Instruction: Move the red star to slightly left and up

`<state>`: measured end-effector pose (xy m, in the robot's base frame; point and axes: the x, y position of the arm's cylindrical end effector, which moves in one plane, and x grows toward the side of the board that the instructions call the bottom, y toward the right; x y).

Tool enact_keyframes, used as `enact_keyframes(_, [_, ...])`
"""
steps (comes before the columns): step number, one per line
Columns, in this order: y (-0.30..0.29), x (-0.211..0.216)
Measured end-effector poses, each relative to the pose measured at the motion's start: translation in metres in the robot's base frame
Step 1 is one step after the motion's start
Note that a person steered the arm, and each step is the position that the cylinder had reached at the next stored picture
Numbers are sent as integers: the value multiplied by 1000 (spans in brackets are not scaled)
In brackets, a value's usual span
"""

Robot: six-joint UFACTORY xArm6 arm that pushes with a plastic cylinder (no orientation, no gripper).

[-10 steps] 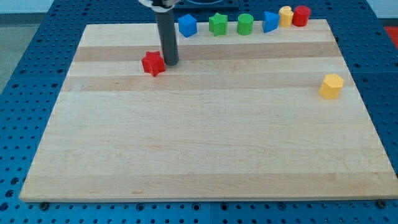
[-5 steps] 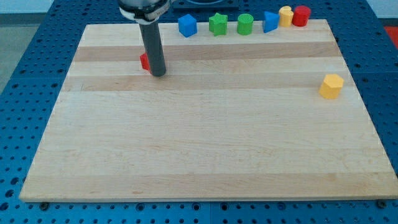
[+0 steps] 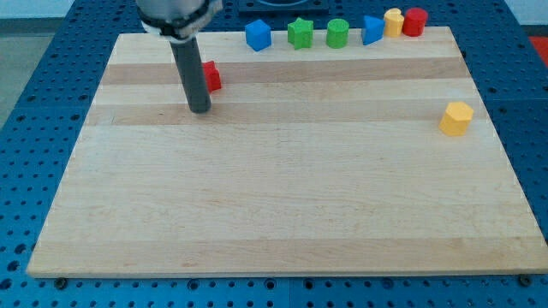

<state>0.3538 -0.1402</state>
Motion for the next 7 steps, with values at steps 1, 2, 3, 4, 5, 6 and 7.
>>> enact_keyframes(1, [-8,-44])
enact_keyframes(2, [-8,-68])
enact_keyframes(3, [-8,-71])
enact_keyframes(4, [-9,-61])
enact_keyframes(5, [-13,4])
enact_keyframes(6, [18,23])
enact_keyframes(7, [36,-20])
